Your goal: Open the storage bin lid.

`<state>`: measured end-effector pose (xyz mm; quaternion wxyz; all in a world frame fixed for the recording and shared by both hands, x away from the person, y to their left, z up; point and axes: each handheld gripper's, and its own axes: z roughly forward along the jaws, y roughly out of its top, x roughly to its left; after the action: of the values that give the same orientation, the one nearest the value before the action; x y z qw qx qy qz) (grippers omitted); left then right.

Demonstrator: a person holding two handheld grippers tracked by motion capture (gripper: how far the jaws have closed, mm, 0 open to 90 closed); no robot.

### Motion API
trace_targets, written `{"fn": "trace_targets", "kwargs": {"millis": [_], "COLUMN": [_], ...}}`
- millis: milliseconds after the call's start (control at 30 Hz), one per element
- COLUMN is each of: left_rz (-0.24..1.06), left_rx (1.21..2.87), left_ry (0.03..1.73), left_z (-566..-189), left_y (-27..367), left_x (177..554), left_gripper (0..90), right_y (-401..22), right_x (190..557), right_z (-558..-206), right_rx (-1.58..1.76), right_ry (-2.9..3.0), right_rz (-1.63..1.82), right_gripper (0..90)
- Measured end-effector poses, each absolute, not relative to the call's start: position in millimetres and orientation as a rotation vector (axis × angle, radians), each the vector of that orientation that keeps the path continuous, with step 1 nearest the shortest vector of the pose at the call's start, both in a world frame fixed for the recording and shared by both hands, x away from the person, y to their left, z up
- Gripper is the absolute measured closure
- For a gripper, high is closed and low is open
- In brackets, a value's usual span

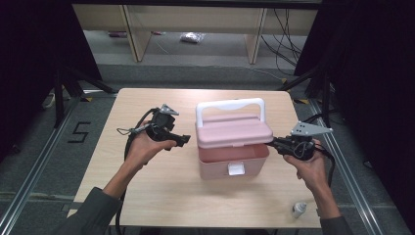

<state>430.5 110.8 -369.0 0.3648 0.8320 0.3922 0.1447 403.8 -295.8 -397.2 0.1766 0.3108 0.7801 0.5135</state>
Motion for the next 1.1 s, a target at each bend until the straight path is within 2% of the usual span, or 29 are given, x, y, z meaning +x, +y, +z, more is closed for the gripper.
{"fn": "trace_targets", "kwargs": {"millis": [133,767,967,1100], "left_rz": [0.31,0.255,0.236,0.198], "left_rx": [2.111,2.102,2.128,2.089], "left_ry": [0.981,0.977,0.959,0.941], "left_z": [-379,-401,-406,-412], "left_y": [102,76,75,74], "left_x": [418,410,409,410], "left_gripper": [25.8,25.6,32.0,42.4], "right_y": [-297,-296,-296,-296], "right_x": [404,403,403,403], "right_z": [-396,-396,-396,-395], "right_rx": [0.88,0.884,0.881,0.895], "right_ry": [2.238,2.237,2.238,2.241], "right_rz": [1.454,1.452,1.448,1.435], "right_gripper": [87.6,87.2,87.2,87.1]}}
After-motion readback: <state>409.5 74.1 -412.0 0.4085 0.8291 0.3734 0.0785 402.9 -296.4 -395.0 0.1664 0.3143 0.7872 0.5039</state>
